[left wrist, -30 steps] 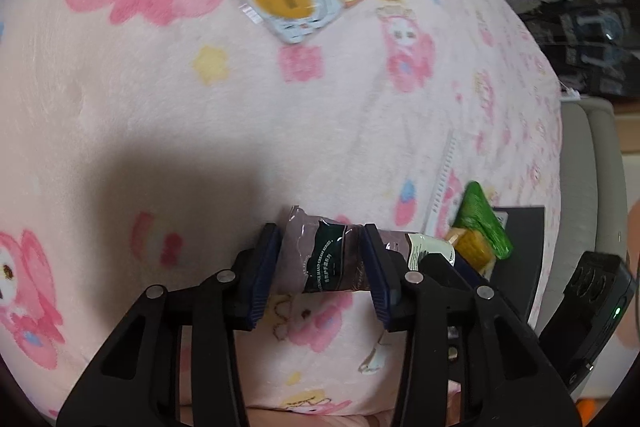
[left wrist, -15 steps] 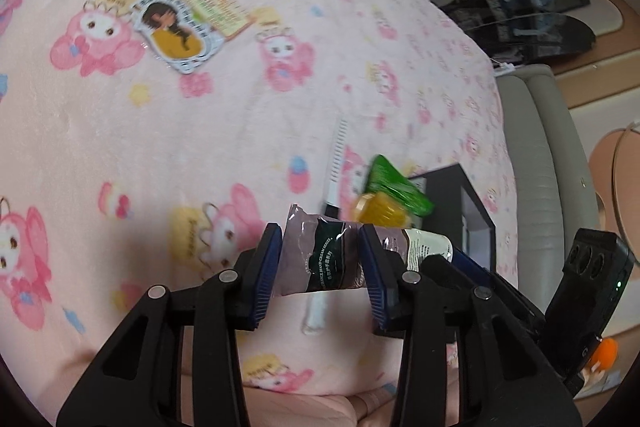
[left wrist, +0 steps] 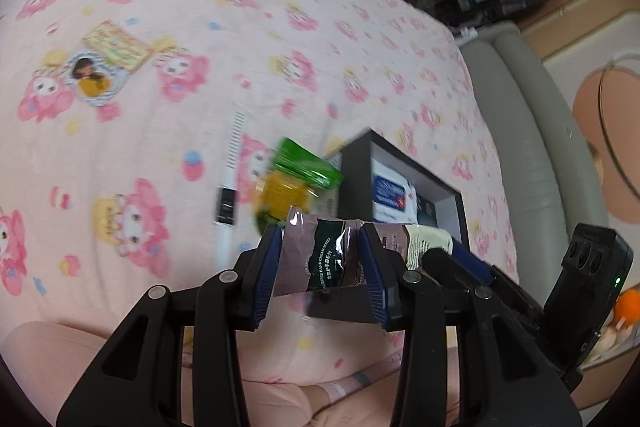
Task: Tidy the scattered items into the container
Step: 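Carry the tube toward the black box with both tools, then lower the tube into the box beside the black Smart Devil package with both tools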
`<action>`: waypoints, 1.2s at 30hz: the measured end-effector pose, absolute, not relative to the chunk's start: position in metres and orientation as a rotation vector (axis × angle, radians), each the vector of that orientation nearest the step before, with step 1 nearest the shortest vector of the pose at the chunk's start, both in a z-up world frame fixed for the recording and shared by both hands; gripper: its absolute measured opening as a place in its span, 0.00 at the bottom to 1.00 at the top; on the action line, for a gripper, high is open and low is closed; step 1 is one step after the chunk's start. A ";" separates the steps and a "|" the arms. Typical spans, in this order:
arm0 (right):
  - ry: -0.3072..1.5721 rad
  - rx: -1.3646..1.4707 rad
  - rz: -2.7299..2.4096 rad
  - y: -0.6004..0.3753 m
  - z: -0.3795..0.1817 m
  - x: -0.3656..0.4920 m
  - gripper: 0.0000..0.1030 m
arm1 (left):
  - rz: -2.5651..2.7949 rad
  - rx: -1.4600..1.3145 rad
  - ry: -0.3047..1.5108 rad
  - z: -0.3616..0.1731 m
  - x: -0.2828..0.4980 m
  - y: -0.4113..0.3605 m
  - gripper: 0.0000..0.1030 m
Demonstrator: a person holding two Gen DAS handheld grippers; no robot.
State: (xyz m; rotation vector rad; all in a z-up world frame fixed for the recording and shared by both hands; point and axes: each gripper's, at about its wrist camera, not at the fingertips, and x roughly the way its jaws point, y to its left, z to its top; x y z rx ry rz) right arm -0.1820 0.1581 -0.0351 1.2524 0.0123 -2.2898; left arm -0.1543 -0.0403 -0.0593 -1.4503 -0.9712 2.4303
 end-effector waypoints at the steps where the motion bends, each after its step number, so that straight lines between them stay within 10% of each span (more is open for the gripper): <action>1: 0.000 1.253 -2.299 0.169 -0.035 -0.184 0.48 | 2.426 -1.447 -0.942 -0.058 -0.160 -0.027 0.39; 36: -0.394 1.418 -2.487 0.372 -0.103 -0.279 0.48 | 2.231 -1.667 -0.700 -0.122 -0.294 0.166 0.39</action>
